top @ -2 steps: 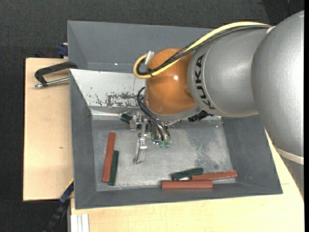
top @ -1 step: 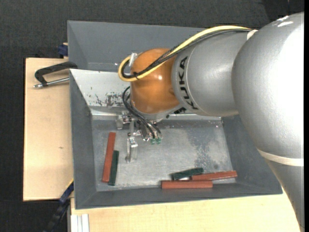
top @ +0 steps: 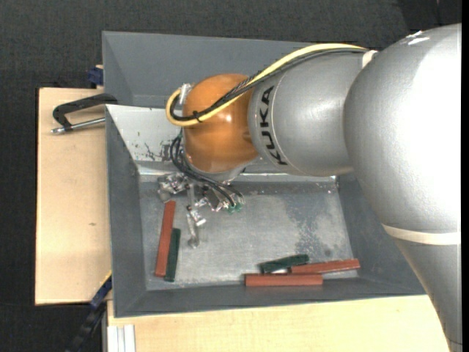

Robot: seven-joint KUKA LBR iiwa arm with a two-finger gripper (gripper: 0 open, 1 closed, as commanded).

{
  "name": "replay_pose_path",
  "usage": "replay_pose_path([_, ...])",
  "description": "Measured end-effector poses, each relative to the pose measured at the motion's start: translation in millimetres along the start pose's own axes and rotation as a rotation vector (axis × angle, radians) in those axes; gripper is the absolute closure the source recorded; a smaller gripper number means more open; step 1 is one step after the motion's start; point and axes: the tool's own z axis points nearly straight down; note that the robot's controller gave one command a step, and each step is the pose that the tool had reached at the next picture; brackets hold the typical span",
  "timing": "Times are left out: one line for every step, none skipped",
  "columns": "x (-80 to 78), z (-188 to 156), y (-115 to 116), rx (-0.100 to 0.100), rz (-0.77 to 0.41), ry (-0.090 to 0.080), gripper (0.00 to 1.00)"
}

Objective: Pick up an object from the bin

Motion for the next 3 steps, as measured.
replay_pose_path([5.1, -8.6, 5.5, 0.006, -0.209, -0.008, 0.00])
replay_pose_path([-12.2, 22.0, -2.2, 0.004, -0.625, -0.007, 1.00])
replay_pose_path([-12.2, 22.0, -2.2, 0.004, -0.625, -0.006, 1.00])
